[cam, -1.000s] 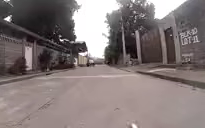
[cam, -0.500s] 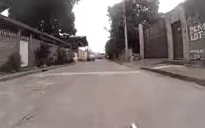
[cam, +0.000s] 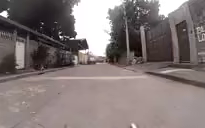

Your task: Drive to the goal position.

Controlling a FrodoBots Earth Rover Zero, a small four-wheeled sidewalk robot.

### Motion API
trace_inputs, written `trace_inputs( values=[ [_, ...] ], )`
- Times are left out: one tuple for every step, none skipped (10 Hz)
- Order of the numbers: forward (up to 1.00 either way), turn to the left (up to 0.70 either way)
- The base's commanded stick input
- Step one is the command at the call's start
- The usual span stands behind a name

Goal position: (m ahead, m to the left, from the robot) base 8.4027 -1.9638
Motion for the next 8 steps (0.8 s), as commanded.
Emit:
trace_inputs(
  values=[
    [1.00, 0.00],
    [1.00, 0.00],
    [1.00, 0.00],
    [1.00, 0.00],
    [1.00, 0.00],
    [1.00, 0.00],
    [1.00, 0.00],
    [1.00, 0.00]
  ],
)
